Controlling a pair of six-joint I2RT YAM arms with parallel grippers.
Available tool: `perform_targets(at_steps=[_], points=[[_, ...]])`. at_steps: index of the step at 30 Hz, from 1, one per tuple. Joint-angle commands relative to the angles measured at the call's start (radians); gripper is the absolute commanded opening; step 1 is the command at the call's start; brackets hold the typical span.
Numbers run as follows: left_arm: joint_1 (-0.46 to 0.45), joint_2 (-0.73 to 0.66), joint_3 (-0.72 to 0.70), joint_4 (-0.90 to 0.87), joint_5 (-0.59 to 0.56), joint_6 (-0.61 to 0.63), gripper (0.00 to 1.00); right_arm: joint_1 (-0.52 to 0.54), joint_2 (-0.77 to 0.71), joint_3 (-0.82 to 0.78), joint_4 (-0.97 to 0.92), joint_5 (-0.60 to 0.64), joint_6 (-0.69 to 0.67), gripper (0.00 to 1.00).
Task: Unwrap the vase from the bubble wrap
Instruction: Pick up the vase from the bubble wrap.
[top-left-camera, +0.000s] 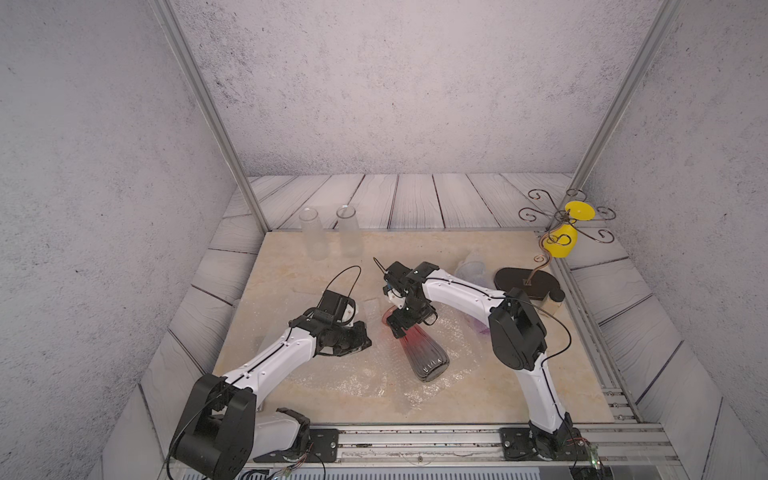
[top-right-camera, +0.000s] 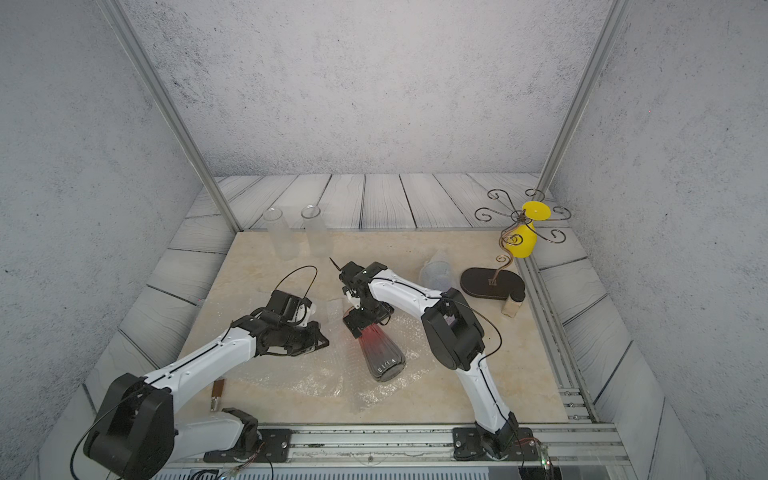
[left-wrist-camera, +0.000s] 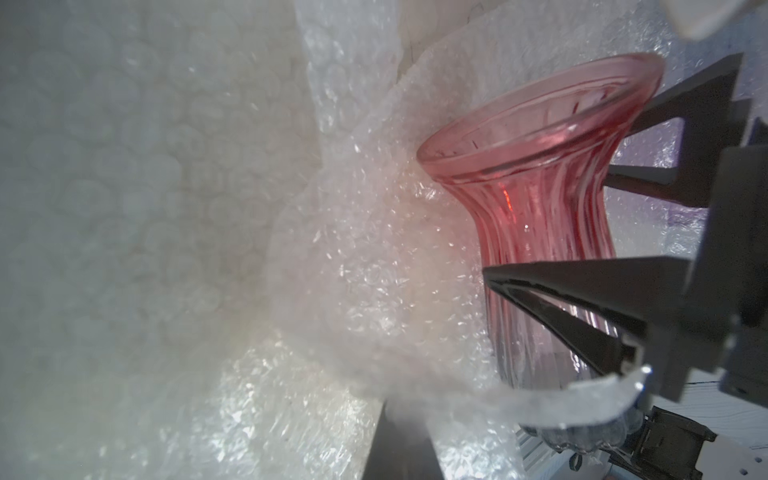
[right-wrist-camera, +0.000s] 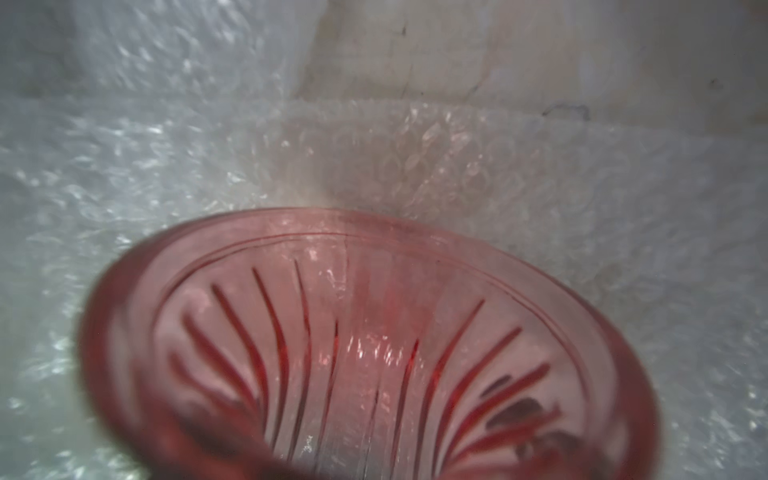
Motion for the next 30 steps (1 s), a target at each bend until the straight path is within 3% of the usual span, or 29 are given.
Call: perform_targets(at_steps=[1,7,12,23,30], points=[[0.008,-0.001,-0.02,0.022,0.016,-0.007,0.0,0.001,0.054,0.026,-0.02,0.025,0.021,0.93],[0.008,-0.015,-0.057,0.047,0.032,-0.026,0.0,0.0,0.082,-0.012,0.006,0.019,0.05,0.87],[0.008,-0.028,-0.064,0.034,0.026,-0.019,0.0,0.001,0.056,-0.05,0.031,0.033,0.065,0.73],[0.008,-0.064,-0.08,0.009,0.017,-0.013,0.0,-0.001,-0.074,-0.106,0.034,0.056,0.034,0.3],[0.008,-0.079,-0.111,0.022,0.024,-0.008,0.0,-0.001,-0.219,-0.147,0.075,-0.003,-0.044,0.01]])
